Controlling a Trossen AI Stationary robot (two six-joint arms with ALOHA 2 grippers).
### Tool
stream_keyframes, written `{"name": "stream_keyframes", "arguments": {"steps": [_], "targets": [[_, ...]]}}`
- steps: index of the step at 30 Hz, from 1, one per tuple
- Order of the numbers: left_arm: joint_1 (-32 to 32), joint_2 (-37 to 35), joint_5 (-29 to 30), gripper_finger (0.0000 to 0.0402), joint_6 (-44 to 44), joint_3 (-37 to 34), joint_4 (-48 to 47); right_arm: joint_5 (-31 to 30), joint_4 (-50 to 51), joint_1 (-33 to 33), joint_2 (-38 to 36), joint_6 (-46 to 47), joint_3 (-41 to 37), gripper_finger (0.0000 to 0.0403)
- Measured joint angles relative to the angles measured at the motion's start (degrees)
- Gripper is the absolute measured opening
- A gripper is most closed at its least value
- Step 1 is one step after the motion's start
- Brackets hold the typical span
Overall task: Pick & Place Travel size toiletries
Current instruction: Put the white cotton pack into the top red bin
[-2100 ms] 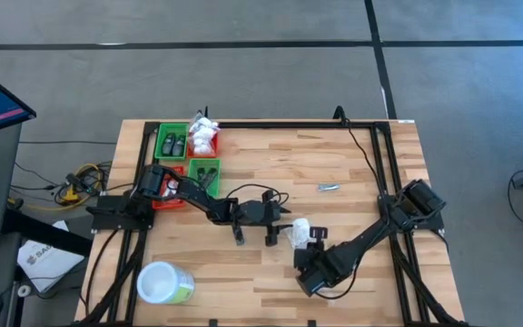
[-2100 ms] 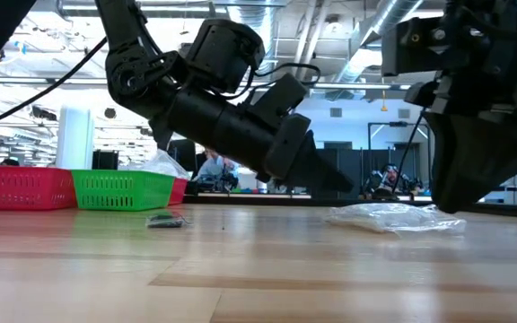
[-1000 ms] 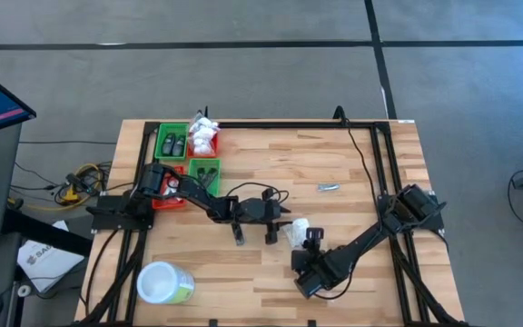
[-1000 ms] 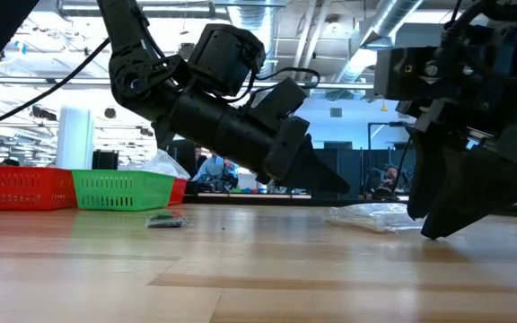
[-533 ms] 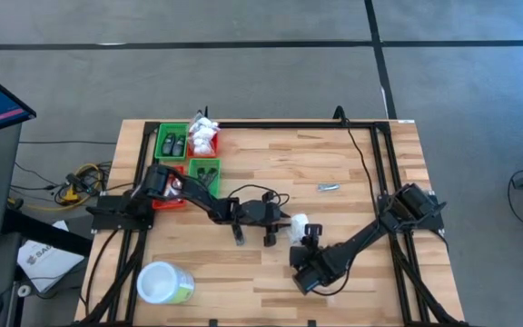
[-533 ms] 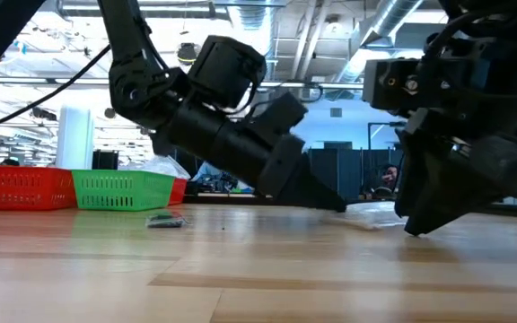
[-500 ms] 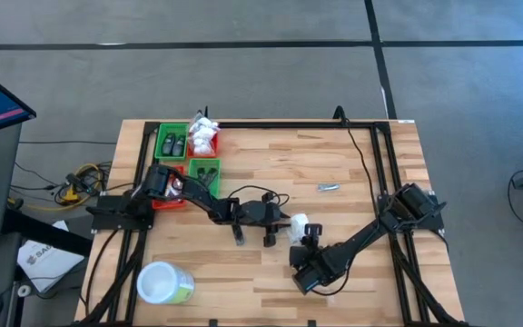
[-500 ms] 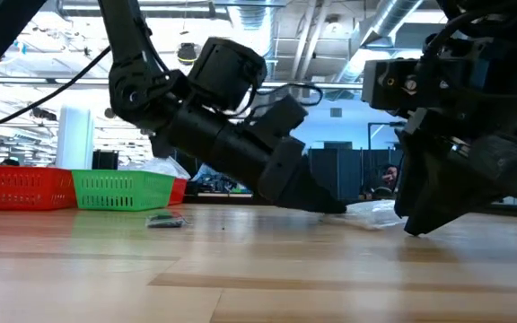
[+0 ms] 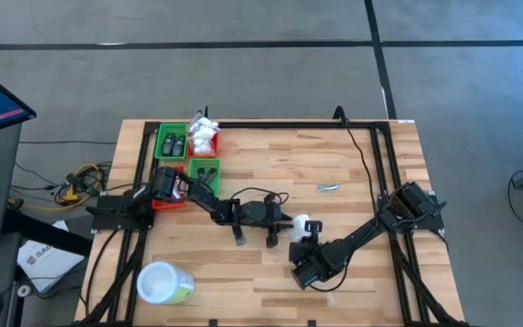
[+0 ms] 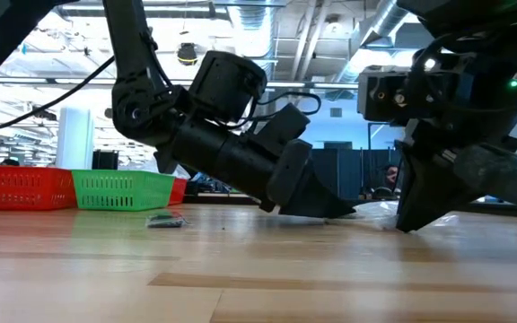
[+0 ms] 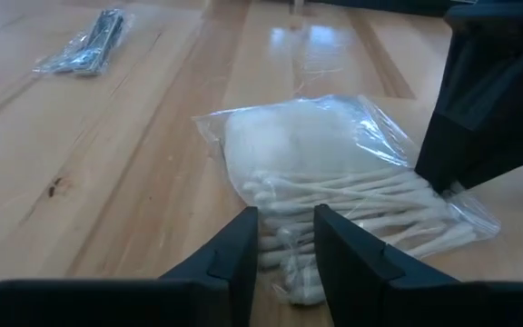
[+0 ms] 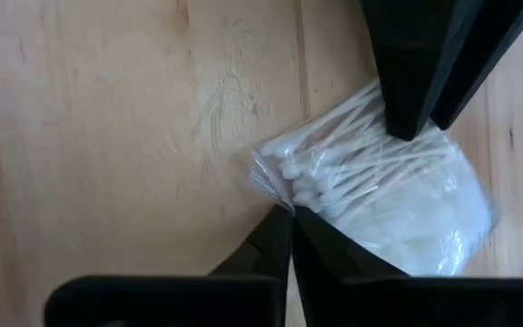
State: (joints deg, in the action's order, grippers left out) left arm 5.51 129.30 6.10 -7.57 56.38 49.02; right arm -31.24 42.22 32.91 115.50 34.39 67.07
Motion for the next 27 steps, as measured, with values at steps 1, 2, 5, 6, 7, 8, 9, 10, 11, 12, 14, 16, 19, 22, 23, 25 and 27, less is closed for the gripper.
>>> {"name": "stream_keyframes", "arguments": {"steps": [1, 2, 5, 6, 7, 8, 9, 10, 11, 12, 14, 16, 19, 22, 23, 25, 27], "targets": [[0.0, 0.0, -0.1, 0.0101, 0.0, 0.0, 0.2, 0.0, 0.0, 0.0, 0.0, 0.3, 0.0, 0.0007], [0.0, 0.1, -0.1, 0.0101, 0.0, 0.0, 0.4, 0.1, 0.1, 0.1, 0.0, 0.4, 0.2, 0.0004], [-0.3, 0.2, 0.1, 0.0101, 0.1, -0.1, 2.0, 0.5, 1.2, 0.7, -0.4, 0.5, 1.2, 0.0002], [-0.3, 0.2, 0.1, 0.0101, 0.3, -0.1, 2.3, 0.7, 2.0, 0.8, -0.5, 0.4, 1.7, 0.0001], [-0.3, 0.3, 0.1, 0.0101, 1.1, -0.1, 2.6, 0.8, 2.9, 1.0, -0.5, 0.3, 2.3, 0.0001], [-0.3, 0.2, 0.5, 0.0101, 1.9, -0.2, 2.9, 0.9, 3.8, 1.1, -0.5, -0.1, 3.0, 0.0001], [-0.3, -0.2, 1.2, 0.0101, 2.9, -0.2, 2.6, 0.6, 4.7, 1.2, -0.7, -0.1, 3.9, 0.0001], [-0.3, -0.6, 2.0, 0.0101, 3.9, -0.2, 2.2, 0.1, 6.1, 1.3, -0.8, -0.3, 4.9, 0.0001], [-0.3, -1.2, 2.6, 0.0101, 4.9, -0.3, 2.0, -0.4, 7.6, 1.4, -1.0, -0.3, 5.7, 0.0001], [-0.3, -2.0, 3.1, 0.0101, 6.0, -0.4, 1.3, -0.7, 9.2, 1.5, -1.0, -0.3, 6.5, 0.0000], [-0.2, -4.1, 4.3, 0.0103, 8.6, -0.4, 0.7, -1.0, 11.7, 1.5, -1.0, -0.3, 7.9, 0.0000], [-0.3, -7.2, 4.8, 0.0106, 11.1, -0.3, 0.2, -1.4, 13.0, 1.5, -1.0, -0.5, 9.0, 0.0000], [-0.2, -12.5, 4.9, 0.0113, 13.9, -0.3, -3.8, -2.8, 16.4, 1.5, -1.0, -0.5, 10.9, 0.0000], [-0.1, -17.9, 3.1, 0.0118, 17.6, -0.2, -10.5, -3.3, 19.6, 1.5, -1.0, -0.5, 12.5, 0.0000], [-0.1, -19.6, 2.0, 0.0119, 18.9, -0.2, -13.7, -3.9, 21.0, 1.4, -1.1, -0.5, 13.2, 0.0000], [0.2, -21.6, -0.2, 0.0120, 20.5, -0.2, -17.8, -4.8, 23.6, 1.2, -1.4, -0.5, 14.6, 0.0000], [0.8, -22.9, -1.1, 0.0121, 21.1, -0.3, -21.4, -5.7, 25.5, 0.8, -1.6, -0.1, 16.2, 0.0000]]}}
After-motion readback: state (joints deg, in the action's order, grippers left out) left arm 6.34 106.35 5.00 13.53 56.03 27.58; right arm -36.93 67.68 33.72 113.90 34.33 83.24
